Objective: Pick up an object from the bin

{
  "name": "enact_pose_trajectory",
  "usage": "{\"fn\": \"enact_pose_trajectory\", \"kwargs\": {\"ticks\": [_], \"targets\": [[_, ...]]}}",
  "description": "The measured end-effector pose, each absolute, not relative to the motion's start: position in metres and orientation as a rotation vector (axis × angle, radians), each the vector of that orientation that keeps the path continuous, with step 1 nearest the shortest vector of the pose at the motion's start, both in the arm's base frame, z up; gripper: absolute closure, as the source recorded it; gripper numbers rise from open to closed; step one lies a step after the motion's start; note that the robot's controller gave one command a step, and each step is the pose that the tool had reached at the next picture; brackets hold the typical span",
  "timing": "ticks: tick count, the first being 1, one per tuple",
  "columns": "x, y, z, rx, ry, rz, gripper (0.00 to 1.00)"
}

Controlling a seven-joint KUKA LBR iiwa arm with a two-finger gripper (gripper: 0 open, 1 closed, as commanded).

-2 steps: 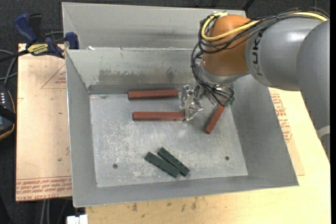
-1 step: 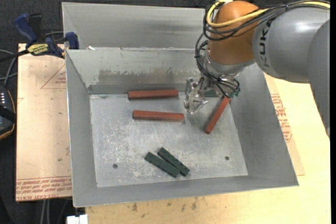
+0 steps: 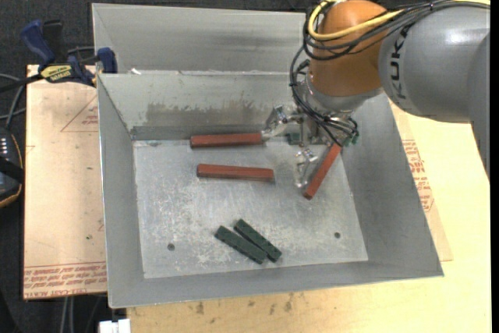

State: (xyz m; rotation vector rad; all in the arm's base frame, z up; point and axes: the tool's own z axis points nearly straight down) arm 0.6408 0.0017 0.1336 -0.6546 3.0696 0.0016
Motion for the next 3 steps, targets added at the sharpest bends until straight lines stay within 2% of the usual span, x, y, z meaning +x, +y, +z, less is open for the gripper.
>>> {"fn": "enact_pose_trajectory", "kwargs": {"ticks": [1,2,3], "targets": [[0.641,0.002,0.134,-0.654,3.07,0.002,0.0],[0.645,0.055,0.08,-0.543,3.07,0.002,1.0],[0.645,0.055,0.08,-0.543,3.07,0.002,1.0]]}}
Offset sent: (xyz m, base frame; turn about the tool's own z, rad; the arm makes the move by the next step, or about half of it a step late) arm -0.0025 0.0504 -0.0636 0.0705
